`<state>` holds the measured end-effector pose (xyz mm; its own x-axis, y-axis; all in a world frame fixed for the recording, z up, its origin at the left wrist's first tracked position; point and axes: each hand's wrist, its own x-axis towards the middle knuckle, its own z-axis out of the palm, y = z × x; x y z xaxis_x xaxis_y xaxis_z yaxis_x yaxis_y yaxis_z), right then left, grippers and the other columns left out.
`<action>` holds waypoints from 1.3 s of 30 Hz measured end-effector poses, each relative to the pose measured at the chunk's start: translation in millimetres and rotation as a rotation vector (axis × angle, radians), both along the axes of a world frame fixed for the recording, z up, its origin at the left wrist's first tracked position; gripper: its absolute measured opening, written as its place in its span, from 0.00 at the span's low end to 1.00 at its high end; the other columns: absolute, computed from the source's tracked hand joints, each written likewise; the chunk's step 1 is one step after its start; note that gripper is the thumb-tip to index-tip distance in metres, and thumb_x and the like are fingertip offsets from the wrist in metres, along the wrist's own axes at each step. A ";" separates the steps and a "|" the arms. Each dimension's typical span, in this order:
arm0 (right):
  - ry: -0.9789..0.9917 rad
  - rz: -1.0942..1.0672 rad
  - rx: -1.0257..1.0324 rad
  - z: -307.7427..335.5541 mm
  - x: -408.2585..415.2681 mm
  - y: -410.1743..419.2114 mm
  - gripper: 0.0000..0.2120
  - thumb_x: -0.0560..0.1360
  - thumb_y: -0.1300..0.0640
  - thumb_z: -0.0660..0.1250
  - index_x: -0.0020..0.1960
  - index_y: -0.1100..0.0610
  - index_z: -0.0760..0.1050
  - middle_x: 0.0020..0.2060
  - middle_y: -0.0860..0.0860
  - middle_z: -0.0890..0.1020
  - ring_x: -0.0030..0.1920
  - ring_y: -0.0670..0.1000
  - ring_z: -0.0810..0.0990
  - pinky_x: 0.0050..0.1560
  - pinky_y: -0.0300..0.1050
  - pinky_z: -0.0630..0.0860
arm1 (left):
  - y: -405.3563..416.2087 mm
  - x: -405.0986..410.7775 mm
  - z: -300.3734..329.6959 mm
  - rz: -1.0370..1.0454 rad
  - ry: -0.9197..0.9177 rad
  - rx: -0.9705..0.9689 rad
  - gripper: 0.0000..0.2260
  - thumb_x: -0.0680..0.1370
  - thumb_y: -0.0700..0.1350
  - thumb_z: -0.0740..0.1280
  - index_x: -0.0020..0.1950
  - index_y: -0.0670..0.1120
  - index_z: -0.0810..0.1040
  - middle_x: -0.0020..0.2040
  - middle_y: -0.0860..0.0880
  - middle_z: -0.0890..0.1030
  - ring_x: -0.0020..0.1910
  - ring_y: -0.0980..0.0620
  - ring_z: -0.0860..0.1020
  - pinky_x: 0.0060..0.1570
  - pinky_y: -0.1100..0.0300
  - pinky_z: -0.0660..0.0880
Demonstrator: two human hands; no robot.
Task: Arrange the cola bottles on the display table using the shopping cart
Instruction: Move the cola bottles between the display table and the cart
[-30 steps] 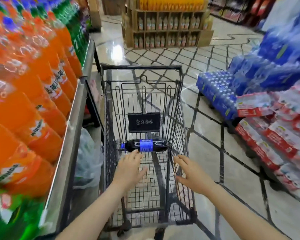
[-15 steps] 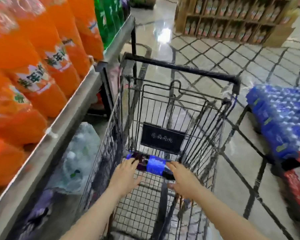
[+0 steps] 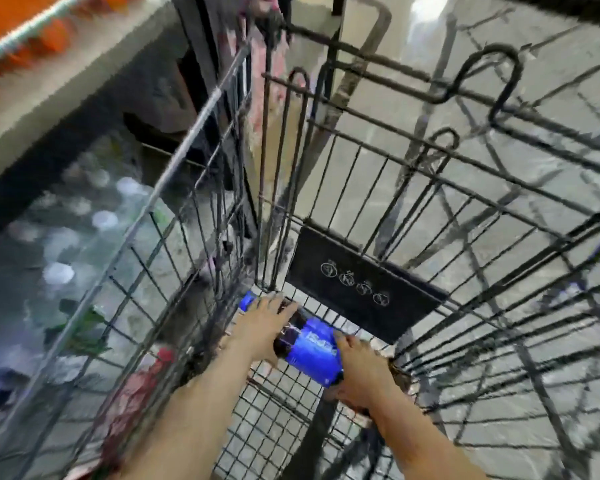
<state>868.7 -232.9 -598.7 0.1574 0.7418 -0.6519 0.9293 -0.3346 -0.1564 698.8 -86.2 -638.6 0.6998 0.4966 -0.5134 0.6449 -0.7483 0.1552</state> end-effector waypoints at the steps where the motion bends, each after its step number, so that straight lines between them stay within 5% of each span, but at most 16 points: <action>1: 0.005 -0.013 -0.007 -5.5 -0.2 1.4 0.54 0.63 0.39 0.74 0.77 0.54 0.48 0.71 0.55 0.63 0.69 0.60 0.64 0.68 0.54 0.64 | -0.7 0.3 -2.3 0.004 -0.021 0.003 0.53 0.62 0.56 0.78 0.80 0.52 0.51 0.78 0.42 0.57 0.76 0.40 0.57 0.74 0.45 0.59; 5: -0.057 0.075 0.023 -14.9 -3.2 0.1 0.58 0.60 0.36 0.74 0.77 0.52 0.45 0.69 0.54 0.63 0.68 0.58 0.65 0.66 0.57 0.64 | -25.0 -10.4 9.2 0.058 -0.083 0.057 0.49 0.51 0.59 0.76 0.71 0.49 0.68 0.59 0.42 0.74 0.57 0.39 0.75 0.54 0.45 0.76; 7: -0.086 0.196 0.050 -13.8 -4.8 -3.4 0.57 0.59 0.35 0.74 0.77 0.52 0.48 0.67 0.54 0.65 0.66 0.58 0.65 0.64 0.57 0.64 | -49.0 -24.2 12.5 0.091 -0.125 0.083 0.50 0.46 0.61 0.75 0.67 0.49 0.70 0.53 0.43 0.76 0.50 0.41 0.77 0.45 0.47 0.77; 10: -0.039 0.336 0.028 -10.3 -5.6 -7.2 0.57 0.57 0.38 0.76 0.76 0.50 0.49 0.67 0.53 0.66 0.67 0.58 0.65 0.66 0.58 0.61 | -80.9 -51.0 11.5 0.153 -0.134 0.054 0.50 0.48 0.68 0.70 0.68 0.50 0.69 0.54 0.43 0.76 0.52 0.41 0.75 0.49 0.46 0.76; 16: 0.051 0.423 0.012 -12.0 -10.5 -8.0 0.58 0.59 0.41 0.77 0.77 0.48 0.44 0.70 0.52 0.66 0.68 0.57 0.66 0.69 0.59 0.59 | -90.9 -80.0 1.7 0.266 -0.136 -0.206 0.51 0.57 0.68 0.70 0.77 0.55 0.56 0.71 0.47 0.63 0.69 0.45 0.66 0.71 0.51 0.63; 20: 0.035 0.411 0.040 -8.7 -16.2 -16.6 0.53 0.59 0.41 0.75 0.75 0.48 0.48 0.65 0.50 0.69 0.65 0.55 0.68 0.67 0.58 0.62 | -97.3 -80.2 9.5 0.255 -0.154 -0.204 0.49 0.60 0.62 0.73 0.75 0.57 0.53 0.67 0.49 0.64 0.66 0.46 0.67 0.67 0.51 0.68; 23: 0.043 0.381 0.020 1.0 -27.6 -30.3 0.53 0.61 0.43 0.75 0.76 0.49 0.46 0.69 0.51 0.65 0.69 0.55 0.64 0.70 0.63 0.57 | -111.2 -87.6 31.0 0.232 -0.119 -0.141 0.49 0.63 0.60 0.73 0.77 0.56 0.51 0.71 0.48 0.61 0.70 0.47 0.62 0.71 0.48 0.63; 31: 0.036 0.384 0.104 96.4 -98.1 -58.3 0.55 0.59 0.45 0.76 0.76 0.51 0.47 0.68 0.50 0.66 0.68 0.55 0.65 0.71 0.64 0.57 | -142.6 -159.8 136.9 0.234 -0.241 0.000 0.50 0.61 0.63 0.76 0.74 0.60 0.49 0.72 0.46 0.66 0.70 0.43 0.65 0.70 0.47 0.62; 36: -0.049 0.280 0.146 165.3 -158.8 -91.6 0.55 0.61 0.43 0.75 0.76 0.50 0.43 0.68 0.51 0.65 0.69 0.56 0.64 0.72 0.64 0.56 | -149.4 -211.9 211.4 0.114 -0.420 0.093 0.47 0.55 0.65 0.76 0.70 0.55 0.64 0.57 0.44 0.78 0.55 0.40 0.78 0.54 0.45 0.77; 39: -0.083 0.197 0.196 201.9 -199.4 -117.7 0.56 0.61 0.40 0.75 0.76 0.49 0.43 0.67 0.51 0.66 0.67 0.56 0.67 0.69 0.63 0.61 | -153.2 -243.3 241.4 0.016 -0.431 0.107 0.45 0.59 0.69 0.72 0.73 0.54 0.66 0.60 0.44 0.75 0.57 0.40 0.76 0.56 0.45 0.75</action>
